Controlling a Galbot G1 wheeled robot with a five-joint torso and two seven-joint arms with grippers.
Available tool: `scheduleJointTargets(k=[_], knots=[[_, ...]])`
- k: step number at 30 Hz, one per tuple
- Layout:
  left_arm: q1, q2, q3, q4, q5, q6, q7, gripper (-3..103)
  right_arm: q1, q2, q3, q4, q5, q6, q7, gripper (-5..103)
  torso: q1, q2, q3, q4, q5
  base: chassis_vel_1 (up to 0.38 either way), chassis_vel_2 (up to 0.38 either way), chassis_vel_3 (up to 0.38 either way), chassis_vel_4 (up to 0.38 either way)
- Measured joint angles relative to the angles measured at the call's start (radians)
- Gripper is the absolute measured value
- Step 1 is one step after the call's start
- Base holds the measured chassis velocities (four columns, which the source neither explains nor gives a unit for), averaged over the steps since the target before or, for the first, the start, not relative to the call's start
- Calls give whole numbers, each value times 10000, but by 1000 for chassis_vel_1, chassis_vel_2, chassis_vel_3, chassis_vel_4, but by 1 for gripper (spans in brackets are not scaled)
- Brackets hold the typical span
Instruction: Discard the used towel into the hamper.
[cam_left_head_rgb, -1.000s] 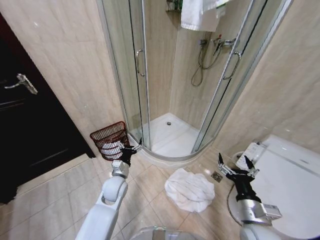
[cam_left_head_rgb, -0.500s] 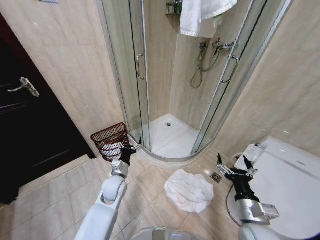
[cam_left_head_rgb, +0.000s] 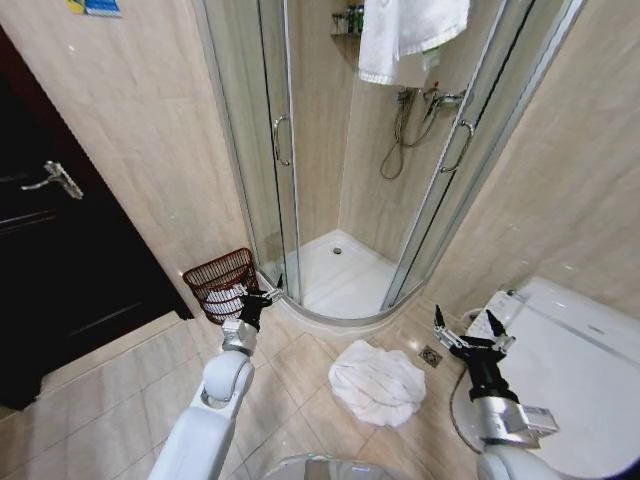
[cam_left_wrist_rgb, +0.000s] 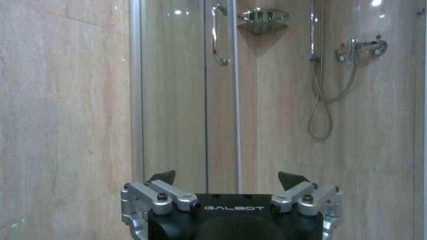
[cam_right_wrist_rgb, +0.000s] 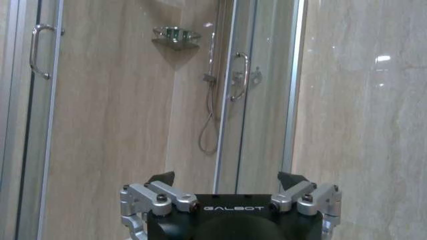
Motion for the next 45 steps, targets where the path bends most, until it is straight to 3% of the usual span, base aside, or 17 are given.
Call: scheduleJointTargets(k=[29, 45], knots=[[-26, 70, -56, -325, -147, 234, 21, 100, 81, 0, 4, -65, 21, 114, -18, 100, 630, 1416, 787, 0, 0, 0, 0, 0, 0], [190, -80, 159, -568, -301, 267, 177, 100, 376, 0, 90, 55, 415, -256, -18, 100, 1000, 2230, 1228, 0, 0, 0, 0, 0, 0]])
